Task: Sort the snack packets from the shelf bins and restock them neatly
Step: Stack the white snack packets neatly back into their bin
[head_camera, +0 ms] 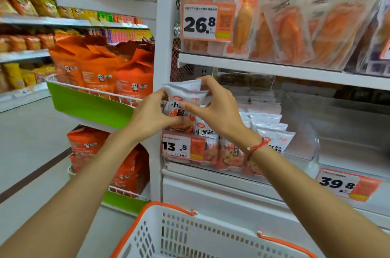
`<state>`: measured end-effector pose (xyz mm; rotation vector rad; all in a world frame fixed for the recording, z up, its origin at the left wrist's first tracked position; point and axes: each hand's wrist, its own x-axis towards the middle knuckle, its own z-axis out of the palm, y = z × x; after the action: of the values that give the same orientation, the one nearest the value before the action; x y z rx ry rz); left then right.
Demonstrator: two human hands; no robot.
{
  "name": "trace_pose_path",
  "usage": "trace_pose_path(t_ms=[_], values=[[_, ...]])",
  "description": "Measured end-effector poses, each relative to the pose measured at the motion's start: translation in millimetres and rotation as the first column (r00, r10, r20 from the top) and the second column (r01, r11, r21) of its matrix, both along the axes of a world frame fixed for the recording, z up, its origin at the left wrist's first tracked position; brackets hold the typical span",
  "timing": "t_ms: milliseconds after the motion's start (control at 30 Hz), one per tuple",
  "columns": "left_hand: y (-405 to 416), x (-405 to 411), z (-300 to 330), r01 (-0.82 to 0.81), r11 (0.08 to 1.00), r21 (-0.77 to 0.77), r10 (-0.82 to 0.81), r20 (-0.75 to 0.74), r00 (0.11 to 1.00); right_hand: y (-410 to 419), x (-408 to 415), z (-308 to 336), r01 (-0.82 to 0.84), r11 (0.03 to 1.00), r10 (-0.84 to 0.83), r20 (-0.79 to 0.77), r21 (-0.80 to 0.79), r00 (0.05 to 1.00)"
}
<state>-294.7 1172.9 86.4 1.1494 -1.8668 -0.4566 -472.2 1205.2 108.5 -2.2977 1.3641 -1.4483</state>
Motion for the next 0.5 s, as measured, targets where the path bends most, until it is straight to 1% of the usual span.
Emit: trace_pose_path(t_ms=[100,133,167,200,267,300,333,400,467,500], values=[[0,1,-1,-0.066,0.996,-0.056,0.074,0.161,0.984,-8,-8,-2,-0.082,0.975,0.089,-0.025,0.205,0.996],[1,2,-1,-0.081,0.992,-0.093,0.099,0.212,0.972,-11,-11,-2,-0.111,0.959,0.125,-0.037,0.261,0.991],[1,4,-2,-0.085,0.988,-0.131,0.115,0.238,0.965,-14,-13,-2,-0.12,0.952,0.143,-0.063,0.281,0.988],[4,5,-2,-0.074,0.985,-0.153,0.107,0.219,0.97,-17,-14,-2,-0.112,0.956,0.141,-0.091,0.272,0.986],[8,9,0,-0.047,0.981,-0.189,0.063,0.08,0.995,-23,-12,-2,-0.072,0.973,0.102,-0.126,0.219,0.987],[10,11,3,-0.045,0.973,-0.225,0.057,0.047,0.997,-25,-9,-2,-0.051,0.979,0.078,-0.13,0.198,0.988],[11,12,7,-0.056,0.961,-0.27,0.076,0.064,0.995,-26,-5,-4,-0.03,0.983,0.055,-0.135,0.182,0.989],[12,12,14,-0.08,0.94,-0.332,0.145,0.176,0.974,-26,5,-8,0.013,0.99,0.012,-0.173,0.144,0.985],[12,10,18,-0.07,0.943,-0.324,0.177,0.313,0.933,-27,11,-9,0.032,0.991,-0.003,-0.219,0.129,0.976],[12,9,17,-0.058,0.947,-0.315,0.175,0.354,0.919,-27,11,-7,0.006,0.985,0.033,-0.226,0.17,0.974]])
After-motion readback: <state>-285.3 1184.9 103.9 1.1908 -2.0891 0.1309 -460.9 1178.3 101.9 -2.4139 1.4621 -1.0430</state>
